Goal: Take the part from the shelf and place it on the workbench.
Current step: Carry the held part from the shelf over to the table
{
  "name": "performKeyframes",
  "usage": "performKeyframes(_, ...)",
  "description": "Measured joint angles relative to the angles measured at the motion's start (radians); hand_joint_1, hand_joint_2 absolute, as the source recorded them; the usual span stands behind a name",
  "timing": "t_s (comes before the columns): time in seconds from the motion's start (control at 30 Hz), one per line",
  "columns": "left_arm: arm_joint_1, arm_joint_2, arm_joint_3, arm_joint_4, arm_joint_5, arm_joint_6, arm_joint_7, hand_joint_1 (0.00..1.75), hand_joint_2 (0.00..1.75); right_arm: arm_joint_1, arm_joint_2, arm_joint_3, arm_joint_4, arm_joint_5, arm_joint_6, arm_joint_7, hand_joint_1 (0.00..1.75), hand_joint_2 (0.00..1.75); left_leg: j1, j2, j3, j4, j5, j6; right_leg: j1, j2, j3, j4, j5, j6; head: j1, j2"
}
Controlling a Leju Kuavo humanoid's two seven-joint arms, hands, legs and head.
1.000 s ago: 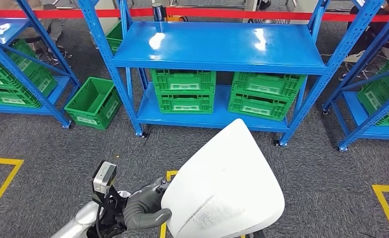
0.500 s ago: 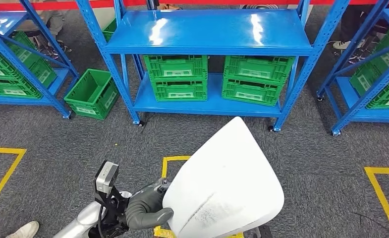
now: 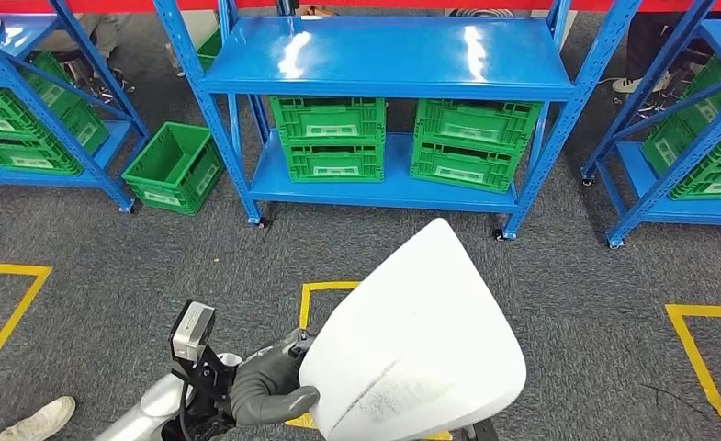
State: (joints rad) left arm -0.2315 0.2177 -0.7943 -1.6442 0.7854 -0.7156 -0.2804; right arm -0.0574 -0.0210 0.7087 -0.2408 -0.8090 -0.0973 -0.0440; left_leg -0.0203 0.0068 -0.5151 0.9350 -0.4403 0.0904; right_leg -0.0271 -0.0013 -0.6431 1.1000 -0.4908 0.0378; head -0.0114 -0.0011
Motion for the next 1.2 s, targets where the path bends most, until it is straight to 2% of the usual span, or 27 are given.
performKeyframes(0.07, 0.002, -0.001, -0.001, 0.001, -0.004, 0.002, -0.003, 1.75, 1.75, -0.001, -0.006, 0.000, 0.000, 0.002, 0.000, 0.001, 0.00, 0.00, 0.004, 0.000, -0.012, -0.003, 0.010, -0.003, -0.003, 0.001, -0.052, 0.117, -0.054, -0.001, 0.003, 0.000)
performKeyframes(0.1, 0.004, -0.001, -0.001, 0.001, -0.007, 0.003, -0.005, 1.75, 1.75, -0.001, -0.010, 0.000, 0.000, 0.003, 0.000, 0.002, 0.00, 0.00, 0.007, 0.000, -0.019, 0.000, 0.013, -0.008, -0.007, 0.001, -0.065, 0.155, -0.065, 0.006, 0.003, 0.000)
performKeyframes(0.13, 0.006, 0.000, -0.001, 0.002, -0.009, 0.004, -0.006, 1.75, 1.75, -0.001, -0.013, 0.000, 0.000, 0.004, 0.000, 0.002, 0.00, 0.00, 0.011, 0.000, -0.026, 0.006, 0.014, -0.012, -0.012, 0.001, -0.061, 0.159, -0.063, 0.017, 0.003, 0.000)
performKeyframes(0.17, 0.007, 0.000, -0.001, 0.002, -0.010, 0.006, -0.008, 1.75, 1.75, -0.002, -0.016, 0.000, 0.000, 0.006, 0.000, 0.003, 0.00, 0.00, 0.017, -0.001, -0.036, 0.017, 0.014, -0.018, -0.018, 0.000, -0.037, 0.124, -0.047, 0.033, 0.003, 0.000)
performKeyframes(0.23, 0.007, 0.000, -0.001, 0.002, -0.011, 0.007, -0.011, 1.75, 1.75, -0.006, -0.018, 0.000, 0.000, 0.010, -0.001, 0.004, 0.00, 0.00, 0.027, -0.003, -0.063, 0.056, 0.005, -0.036, -0.030, 0.003, 0.030, 0.009, -0.013, 0.063, 0.005, 0.000)
performKeyframes(0.27, 0.007, 0.000, -0.001, 0.002, -0.011, 0.008, -0.012, 1.75, 1.75, -0.008, -0.018, 0.000, 0.000, 0.011, -0.001, 0.005, 0.00, 0.00, 0.030, -0.004, -0.081, 0.083, -0.001, -0.047, -0.033, 0.008, 0.049, -0.029, -0.004, 0.064, 0.005, 0.000)
performKeyframes(0.3, 0.008, 0.000, -0.002, 0.001, -0.012, 0.008, -0.013, 1.75, 1.75, -0.009, -0.017, 0.000, 0.000, 0.011, -0.001, 0.006, 0.00, 0.00, 0.030, -0.005, -0.096, 0.103, -0.004, -0.055, -0.033, 0.013, 0.052, -0.041, -0.003, 0.059, 0.004, 0.000)
performKeyframes(0.33, 0.008, 0.001, -0.002, 0.001, -0.012, 0.008, -0.014, 1.75, 1.75, -0.009, -0.017, 0.000, 0.001, 0.011, -0.002, 0.007, 0.00, 0.00, 0.029, -0.006, -0.107, 0.117, -0.004, -0.060, -0.030, 0.018, 0.046, -0.033, -0.005, 0.049, 0.002, 0.000)
performKeyframes(0.4, 0.010, 0.002, -0.002, 0.000, -0.012, 0.008, -0.015, 1.75, 1.75, -0.008, -0.017, 0.000, 0.001, 0.012, -0.002, 0.008, 0.00, 0.00, 0.033, -0.007, -0.119, 0.124, -0.001, -0.066, -0.028, 0.017, 0.036, -0.025, 0.004, 0.030, -0.003, 0.000)
performKeyframes(0.43, 0.010, 0.003, -0.001, 0.000, -0.012, 0.008, -0.015, 1.75, 1.75, -0.008, -0.018, 0.000, 0.002, 0.012, -0.002, 0.009, 0.00, 0.00, 0.036, -0.008, -0.123, 0.132, -0.011, -0.069, -0.028, 0.015, 0.031, -0.024, 0.009, 0.021, -0.004, 0.000)
performKeyframes(0.5, 0.010, 0.003, -0.001, 0.000, -0.012, 0.008, -0.016, 1.75, 1.75, -0.009, -0.018, 0.000, 0.002, 0.012, -0.002, 0.009, 0.00, 0.00, 0.040, -0.007, -0.145, 0.197, -0.072, -0.079, -0.028, 0.013, 0.018, -0.025, 0.021, 0.003, -0.006, 0.000)
performKeyframes(0.57, 0.010, 0.004, -0.001, 0.000, -0.012, 0.008, -0.016, 1.75, 1.75, -0.009, -0.018, 0.000, 0.002, 0.012, -0.002, 0.009, 0.00, 0.00, 0.041, -0.007, -0.179, 0.318, -0.156, -0.085, -0.024, 0.010, 0.000, -0.025, 0.034, -0.008, -0.007, 0.000)
performKeyframes(0.6, 0.010, 0.004, -0.001, 0.000, -0.012, 0.008, -0.016, 1.75, 1.75, -0.009, -0.018, 0.000, 0.003, 0.012, -0.002, 0.009, 0.00, 0.00, 0.041, -0.007, -0.186, 0.364, -0.183, -0.085, -0.021, 0.009, -0.011, -0.025, 0.043, -0.010, -0.007, 0.000)
performKeyframes(0.63, 0.010, 0.004, -0.001, 0.000, -0.012, 0.007, -0.016, 1.75, 1.75, -0.009, -0.018, 0.000, 0.003, 0.012, -0.002, 0.009, 0.00, 0.00, 0.040, -0.007, -0.177, 0.379, -0.192, -0.082, -0.018, 0.008, -0.022, -0.025, 0.052, -0.011, -0.007, 0.000)
performKeyframes(0.67, 0.009, 0.004, -0.001, 0.000, -0.012, 0.007, -0.016, 1.75, 1.75, -0.009, -0.018, 0.000, 0.004, 0.012, -0.002, 0.009, 0.00, 0.00, 0.039, -0.008, -0.147, 0.355, -0.186, -0.076, -0.015, 0.008, -0.033, -0.025, 0.062, -0.011, -0.007, 0.000)
performKeyframes(0.73, 0.006, 0.004, -0.001, -0.001, -0.012, 0.007, -0.017, 1.75, 1.75, -0.009, -0.016, 0.000, 0.004, 0.012, -0.002, 0.008, 0.00, 0.00, 0.033, -0.007, -0.042, 0.216, -0.158, -0.055, -0.012, 0.009, -0.050, -0.027, 0.082, -0.010, -0.007, 0.000)
performKeyframes(0.77, 0.003, 0.003, -0.001, -0.002, -0.014, 0.008, -0.018, 1.75, 1.75, -0.009, -0.015, 0.000, 0.004, 0.012, -0.002, 0.007, 0.00, 0.00, 0.028, -0.006, -0.001, 0.153, -0.150, -0.046, -0.011, 0.009, -0.053, -0.032, 0.091, -0.007, -0.006, 0.000)
performKeyframes(0.8, 0.000, 0.003, -0.001, -0.004, -0.015, 0.008, -0.020, 1.75, 1.75, -0.010, -0.013, 0.000, 0.004, 0.012, -0.002, 0.006, 0.00, 0.00, 0.022, -0.005, 0.023, 0.109, -0.146, -0.039, -0.014, 0.008, -0.054, -0.038, 0.101, -0.003, -0.006, 0.000)
performKeyframes(0.87, -0.006, 0.002, -0.001, -0.007, -0.019, 0.012, -0.025, 1.75, 1.75, -0.010, -0.010, -0.001, 0.004, 0.014, -0.003, 0.004, 0.00, 0.00, 0.009, -0.002, 0.023, 0.086, -0.138, -0.033, -0.021, 0.005, -0.048, -0.058, 0.120, 0.013, -0.007, 0.000)
performKeyframes(0.93, -0.008, 0.002, -0.001, -0.009, -0.023, 0.015, -0.027, 1.75, 1.75, -0.010, -0.008, 0.000, 0.004, 0.017, -0.003, 0.004, 0.00, 0.00, 0.005, -0.003, 0.023, 0.057, -0.102, -0.020, -0.023, 0.002, -0.048, -0.072, 0.135, 0.025, -0.008, 0.000)
performKeyframes(0.97, -0.009, 0.001, -0.002, -0.009, -0.024, 0.016, -0.027, 1.75, 1.75, -0.009, -0.009, 0.000, 0.005, 0.018, -0.003, 0.004, 0.00, 0.00, 0.006, -0.003, 0.020, 0.041, -0.079, -0.013, -0.021, 0.002, -0.055, -0.061, 0.124, 0.024, -0.006, 0.000)
performKeyframes(1.0, -0.009, 0.000, -0.003, -0.010, -0.025, 0.016, -0.028, 1.75, 1.75, -0.008, -0.012, 0.000, 0.005, 0.019, -0.002, 0.004, 0.00, 0.00, 0.008, -0.003, 0.014, 0.027, -0.056, -0.009, -0.018, 0.002, -0.069, -0.027, 0.096, 0.018, -0.004, 0.000)
performKeyframes(1.07, -0.009, -0.003, -0.006, -0.009, -0.027, 0.017, -0.027, 1.75, 1.75, -0.007, -0.020, 0.000, 0.005, 0.020, 0.002, 0.004, 0.00, 0.00, 0.007, -0.001, -0.009, 0.021, -0.027, -0.007, -0.016, 0.002, -0.107, 0.095, 0.010, 0.004, -0.001, 0.000)
performKeyframes(1.1, -0.008, -0.003, -0.008, -0.009, -0.028, 0.017, -0.027, 1.75, 1.75, -0.007, -0.024, 0.000, 0.005, 0.021, 0.004, 0.004, 0.00, 0.00, 0.006, 0.000, -0.023, 0.023, -0.016, -0.011, -0.016, 0.002, -0.118, 0.151, -0.022, 0.005, 0.000, 0.000)
performKeyframes(1.13, -0.008, -0.003, -0.010, -0.008, -0.029, 0.017, -0.027, 1.75, 1.75, -0.006, -0.027, 0.000, 0.006, 0.023, 0.005, 0.004, 0.00, 0.00, 0.005, 0.001, -0.035, 0.026, -0.006, -0.014, -0.016, 0.002, -0.111, 0.178, -0.041, 0.009, 0.000, 0.000)
performKeyframes(1.17, -0.008, -0.003, -0.012, -0.008, -0.029, 0.018, -0.027, 1.75, 1.75, -0.006, -0.030, 0.000, 0.006, 0.025, 0.006, 0.004, 0.00, 0.00, 0.005, 0.001, -0.048, 0.031, 0.002, -0.018, -0.016, 0.001, -0.081, 0.162, -0.044, 0.018, 0.000, 0.000)
performKeyframes(1.2, -0.007, -0.003, -0.014, -0.007, -0.029, 0.018, -0.027, 1.75, 1.75, -0.005, -0.032, 0.000, 0.006, 0.027, 0.006, 0.004, 0.00, 0.00, 0.006, 0.001, -0.061, 0.039, 0.008, -0.022, -0.017, 0.001, -0.032, 0.108, -0.036, 0.028, 0.000, 0.000)
